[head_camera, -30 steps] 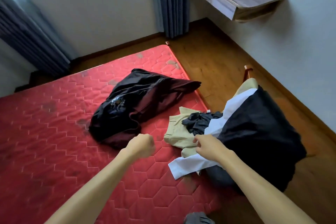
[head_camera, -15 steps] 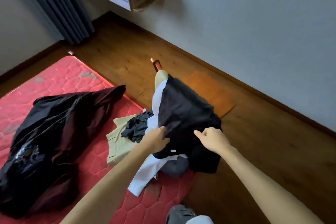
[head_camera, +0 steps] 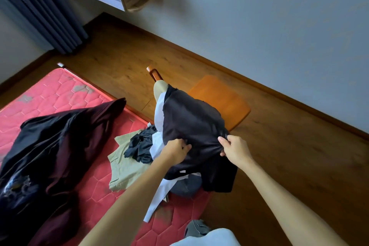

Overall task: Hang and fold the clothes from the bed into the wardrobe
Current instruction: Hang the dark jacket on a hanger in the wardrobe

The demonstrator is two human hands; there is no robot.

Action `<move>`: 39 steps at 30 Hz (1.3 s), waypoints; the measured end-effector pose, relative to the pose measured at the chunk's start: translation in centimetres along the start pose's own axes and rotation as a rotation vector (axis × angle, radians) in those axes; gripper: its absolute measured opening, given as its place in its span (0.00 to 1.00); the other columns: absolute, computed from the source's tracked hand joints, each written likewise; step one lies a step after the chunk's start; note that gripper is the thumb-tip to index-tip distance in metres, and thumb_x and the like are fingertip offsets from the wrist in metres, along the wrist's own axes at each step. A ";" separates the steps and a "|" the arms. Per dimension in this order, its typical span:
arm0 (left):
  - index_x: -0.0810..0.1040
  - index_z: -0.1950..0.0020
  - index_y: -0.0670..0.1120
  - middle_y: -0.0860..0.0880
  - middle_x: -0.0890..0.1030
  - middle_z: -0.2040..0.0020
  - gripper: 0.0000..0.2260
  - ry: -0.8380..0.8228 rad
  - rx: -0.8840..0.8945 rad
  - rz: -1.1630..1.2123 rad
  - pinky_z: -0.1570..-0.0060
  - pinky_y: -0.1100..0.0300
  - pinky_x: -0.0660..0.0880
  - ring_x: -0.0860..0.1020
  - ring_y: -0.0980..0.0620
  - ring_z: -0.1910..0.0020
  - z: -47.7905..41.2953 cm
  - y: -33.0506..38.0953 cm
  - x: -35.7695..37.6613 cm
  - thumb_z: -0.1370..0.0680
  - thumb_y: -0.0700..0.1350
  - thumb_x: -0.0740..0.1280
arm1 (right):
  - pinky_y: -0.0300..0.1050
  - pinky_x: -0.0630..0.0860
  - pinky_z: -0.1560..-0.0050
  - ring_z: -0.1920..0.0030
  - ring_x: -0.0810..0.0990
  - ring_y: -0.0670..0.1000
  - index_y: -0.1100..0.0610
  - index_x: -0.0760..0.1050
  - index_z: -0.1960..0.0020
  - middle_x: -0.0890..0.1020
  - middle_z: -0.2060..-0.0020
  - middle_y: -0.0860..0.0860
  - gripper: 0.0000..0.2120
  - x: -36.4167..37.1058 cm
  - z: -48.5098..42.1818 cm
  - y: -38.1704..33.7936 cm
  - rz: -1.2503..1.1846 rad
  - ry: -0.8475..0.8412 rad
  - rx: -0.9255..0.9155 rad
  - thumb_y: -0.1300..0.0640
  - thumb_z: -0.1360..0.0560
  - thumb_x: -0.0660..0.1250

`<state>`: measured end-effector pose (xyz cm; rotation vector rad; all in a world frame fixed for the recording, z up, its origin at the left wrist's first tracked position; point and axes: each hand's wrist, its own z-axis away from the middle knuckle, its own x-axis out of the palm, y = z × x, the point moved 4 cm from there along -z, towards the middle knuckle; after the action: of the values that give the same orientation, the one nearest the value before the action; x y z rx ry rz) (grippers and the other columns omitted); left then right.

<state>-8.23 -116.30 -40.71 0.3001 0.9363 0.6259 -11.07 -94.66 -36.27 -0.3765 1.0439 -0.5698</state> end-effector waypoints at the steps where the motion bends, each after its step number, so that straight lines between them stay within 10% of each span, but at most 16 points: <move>1: 0.74 0.55 0.41 0.45 0.79 0.58 0.16 -0.034 0.000 -0.014 0.56 0.54 0.70 0.76 0.42 0.55 0.3 -0.1 0.3 0.17 0.53 0.60 | 0.46 0.69 0.67 0.73 0.78 0.43 0.57 0.63 0.67 0.82 0.71 0.54 0.21 -0.2 0.1 -0.1 -0.026 0.001 -0.005 0.50 0.18 0.60; 7: 0.75 0.47 0.44 0.44 0.80 0.47 0.22 -0.079 -0.117 0.003 0.46 0.54 0.72 0.78 0.43 0.44 2.5 -0.4 0.7 0.18 0.61 0.56 | 0.51 0.74 0.59 0.71 0.79 0.47 0.59 0.66 0.65 0.74 0.73 0.56 0.16 -2.8 1.8 -2.9 -0.425 0.014 -0.065 0.55 0.20 0.61; 11: 0.70 0.28 0.48 0.51 0.76 0.33 0.44 -0.170 -0.238 0.360 0.33 0.53 0.68 0.74 0.44 0.34 5.0 0.0 0.5 0.30 0.79 0.52 | 0.48 0.73 0.59 0.70 0.72 0.47 0.57 0.66 0.67 0.69 0.72 0.51 0.16 -5.4 3.8 -6.8 -0.805 0.015 -0.112 0.56 0.21 0.63; 16: 0.69 0.27 0.43 0.41 0.69 0.27 0.54 -0.367 -0.651 0.768 0.30 0.36 0.62 0.68 0.34 0.29 8.8 -0.5 1.1 0.37 0.84 0.51 | 0.48 0.66 0.58 0.64 0.68 0.52 0.54 0.65 0.66 0.66 0.67 0.53 0.15 -9.7 7.4 -12.2 -1.194 -0.051 -0.242 0.58 0.21 0.63; 18: 0.76 0.39 0.35 0.37 0.80 0.40 0.50 -0.398 -0.713 1.094 0.29 0.38 0.63 0.76 0.36 0.39 10.0 -0.1 1.4 0.36 0.80 0.62 | 0.44 0.67 0.59 0.65 0.69 0.48 0.53 0.65 0.66 0.68 0.68 0.50 0.16 -11.5 9.5 -14.0 -1.326 -0.103 -0.319 0.59 0.20 0.62; 23: 0.75 0.58 0.40 0.43 0.81 0.63 0.08 -0.078 -0.470 1.581 0.46 0.47 0.80 0.80 0.45 0.57 10.9 2.2 -1.1 0.23 0.44 0.67 | 0.40 0.75 0.62 0.65 0.76 0.47 0.57 0.67 0.62 0.74 0.66 0.51 0.12 -14.3 13.3 -15.7 -1.377 -0.180 -0.464 0.59 0.20 0.59; 26: 0.75 0.58 0.39 0.43 0.80 0.67 0.09 -0.001 -0.316 1.704 0.69 0.55 0.82 0.81 0.49 0.68 10.6 3.5 -4.6 0.23 0.33 0.58 | 0.42 0.72 0.62 0.65 0.74 0.48 0.56 0.66 0.63 0.72 0.66 0.52 0.12 -14.5 13.5 -14.3 -1.347 -0.158 -0.418 0.57 0.22 0.61; 30: 0.79 0.57 0.39 0.43 0.82 0.65 0.06 0.073 -0.057 1.681 0.67 0.57 0.80 0.83 0.47 0.67 13.3 7.2 -11.6 0.24 0.37 0.63 | 0.45 0.65 0.65 0.68 0.68 0.49 0.53 0.65 0.69 0.68 0.70 0.50 0.16 -14.8 13.6 -11.9 -1.200 -0.095 -0.321 0.57 0.23 0.62; 35: 0.75 0.41 0.41 0.40 0.78 0.44 0.19 -0.028 0.343 1.633 0.34 0.48 0.72 0.76 0.42 0.44 18.8 13.0 -19.3 0.31 0.40 0.69 | 0.46 0.71 0.64 0.71 0.74 0.49 0.56 0.73 0.70 0.76 0.76 0.49 0.19 -16.0 16.0 -10.7 -0.603 0.109 -0.296 0.54 0.20 0.63; 39: 0.74 0.62 0.42 0.47 0.76 0.66 0.03 -0.012 0.467 1.341 0.64 0.57 0.72 0.77 0.49 0.68 24.0 17.8 -21.5 0.31 0.41 0.64 | 0.38 0.76 0.55 0.60 0.81 0.42 0.53 0.81 0.54 0.84 0.59 0.46 0.06 -18.7 19.1 -12.7 -0.549 0.338 -0.541 0.53 0.21 0.67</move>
<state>-4.42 -115.00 -4.15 1.4019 0.7674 1.6080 -4.56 -92.96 -7.42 -1.0929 1.4295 -0.8551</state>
